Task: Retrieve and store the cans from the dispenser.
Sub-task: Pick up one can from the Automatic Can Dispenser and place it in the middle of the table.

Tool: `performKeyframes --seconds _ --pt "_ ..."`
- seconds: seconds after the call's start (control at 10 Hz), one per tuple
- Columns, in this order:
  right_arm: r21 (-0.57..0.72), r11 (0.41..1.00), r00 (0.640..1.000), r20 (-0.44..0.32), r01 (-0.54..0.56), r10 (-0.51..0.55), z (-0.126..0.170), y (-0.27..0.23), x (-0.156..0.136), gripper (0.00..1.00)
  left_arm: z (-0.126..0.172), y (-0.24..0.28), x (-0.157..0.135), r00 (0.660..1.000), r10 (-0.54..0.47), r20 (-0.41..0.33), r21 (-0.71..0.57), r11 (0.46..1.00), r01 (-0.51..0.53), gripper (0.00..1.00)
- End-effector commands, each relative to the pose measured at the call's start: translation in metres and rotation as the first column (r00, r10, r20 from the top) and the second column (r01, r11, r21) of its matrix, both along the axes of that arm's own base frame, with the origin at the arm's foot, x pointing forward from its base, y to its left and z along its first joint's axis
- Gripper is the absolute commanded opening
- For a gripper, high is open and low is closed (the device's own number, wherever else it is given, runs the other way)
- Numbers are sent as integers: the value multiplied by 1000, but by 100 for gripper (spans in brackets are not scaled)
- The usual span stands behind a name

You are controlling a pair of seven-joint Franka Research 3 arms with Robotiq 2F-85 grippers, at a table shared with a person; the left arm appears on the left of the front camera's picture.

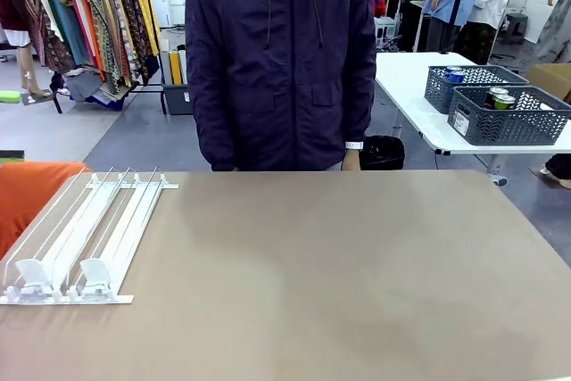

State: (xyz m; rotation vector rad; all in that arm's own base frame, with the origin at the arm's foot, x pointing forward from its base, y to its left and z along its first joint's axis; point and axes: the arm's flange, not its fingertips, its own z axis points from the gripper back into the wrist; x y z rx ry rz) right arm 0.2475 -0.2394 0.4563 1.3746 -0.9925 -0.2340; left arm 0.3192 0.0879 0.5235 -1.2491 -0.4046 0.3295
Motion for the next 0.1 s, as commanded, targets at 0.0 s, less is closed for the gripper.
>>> performKeyframes --seconds 0.0 --pt "24 1000 1000 10 10 -10 6 1 2 100 0 -1 1 1000 -1 19 -15 1000 1 100"
